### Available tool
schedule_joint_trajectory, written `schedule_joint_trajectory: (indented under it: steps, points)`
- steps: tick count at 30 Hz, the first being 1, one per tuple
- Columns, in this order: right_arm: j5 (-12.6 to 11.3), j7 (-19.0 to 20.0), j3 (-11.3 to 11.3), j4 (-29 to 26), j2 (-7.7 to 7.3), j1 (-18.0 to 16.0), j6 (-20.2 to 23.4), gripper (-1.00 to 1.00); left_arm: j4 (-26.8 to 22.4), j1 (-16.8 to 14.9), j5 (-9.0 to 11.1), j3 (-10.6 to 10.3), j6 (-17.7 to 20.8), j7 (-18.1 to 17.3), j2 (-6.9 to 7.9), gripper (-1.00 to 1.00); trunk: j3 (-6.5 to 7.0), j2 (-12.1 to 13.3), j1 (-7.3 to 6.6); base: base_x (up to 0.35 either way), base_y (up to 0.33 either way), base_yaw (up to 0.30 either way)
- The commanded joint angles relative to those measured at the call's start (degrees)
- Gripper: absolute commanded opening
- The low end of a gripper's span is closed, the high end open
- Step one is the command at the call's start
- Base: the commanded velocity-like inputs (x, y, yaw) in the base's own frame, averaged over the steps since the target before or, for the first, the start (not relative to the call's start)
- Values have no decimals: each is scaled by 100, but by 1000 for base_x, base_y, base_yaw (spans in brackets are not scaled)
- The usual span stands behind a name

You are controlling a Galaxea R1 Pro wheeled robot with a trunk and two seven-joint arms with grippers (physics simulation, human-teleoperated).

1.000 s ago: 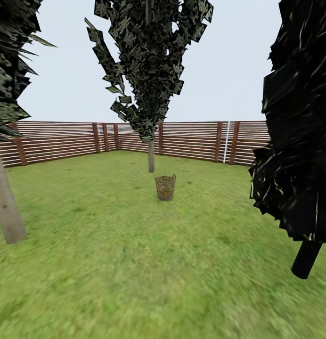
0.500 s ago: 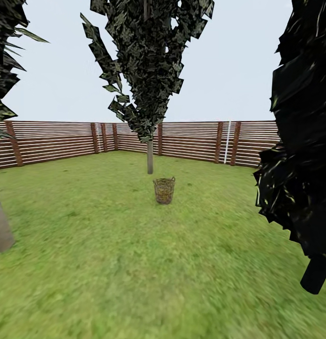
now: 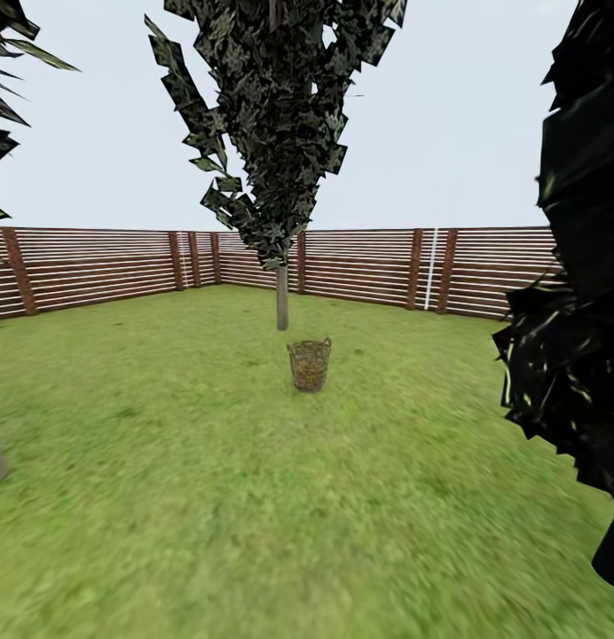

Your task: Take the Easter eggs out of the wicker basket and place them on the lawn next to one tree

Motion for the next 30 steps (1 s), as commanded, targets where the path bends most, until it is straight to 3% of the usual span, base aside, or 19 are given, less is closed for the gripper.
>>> schedule_joint_trajectory:
  steps: [1,30]
  points:
    - [17,1,7,6,0,-4,-17,100,-8,3,40,4,-2,-24,1,100,-5,-2,3,332,0,0]
    - [17,1,7,6,0,-4,-17,100,-8,2,40,4,-2,-24,1,100,-5,-2,3,332,0,0]
